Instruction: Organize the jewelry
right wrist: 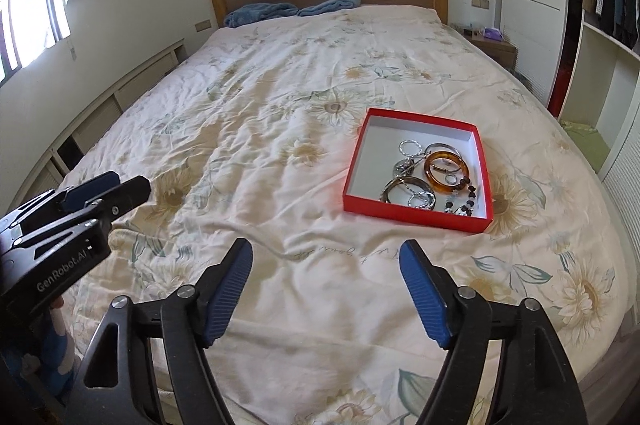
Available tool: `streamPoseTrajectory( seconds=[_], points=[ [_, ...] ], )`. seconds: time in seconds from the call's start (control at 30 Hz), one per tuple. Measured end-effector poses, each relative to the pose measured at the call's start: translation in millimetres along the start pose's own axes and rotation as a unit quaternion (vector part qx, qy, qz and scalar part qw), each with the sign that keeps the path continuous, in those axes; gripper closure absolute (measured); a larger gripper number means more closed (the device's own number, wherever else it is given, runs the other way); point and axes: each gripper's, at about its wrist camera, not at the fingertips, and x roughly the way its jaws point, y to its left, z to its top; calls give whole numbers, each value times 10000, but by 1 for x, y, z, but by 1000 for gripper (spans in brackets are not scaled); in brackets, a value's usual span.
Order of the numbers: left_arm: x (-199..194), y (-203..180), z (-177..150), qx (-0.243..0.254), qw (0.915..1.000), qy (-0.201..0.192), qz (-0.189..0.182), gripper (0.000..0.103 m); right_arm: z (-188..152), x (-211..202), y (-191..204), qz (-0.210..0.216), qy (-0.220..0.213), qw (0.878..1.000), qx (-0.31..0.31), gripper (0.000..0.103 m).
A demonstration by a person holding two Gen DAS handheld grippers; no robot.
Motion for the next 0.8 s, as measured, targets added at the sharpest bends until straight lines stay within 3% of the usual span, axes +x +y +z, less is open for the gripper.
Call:
streamPoseTrajectory(
  seconds=[0.8],
  points=[
    [-36,21,-32,-136,9992,-268,248,62,-32,-22,17,-84,-41,9998,-155,23]
  ],
)
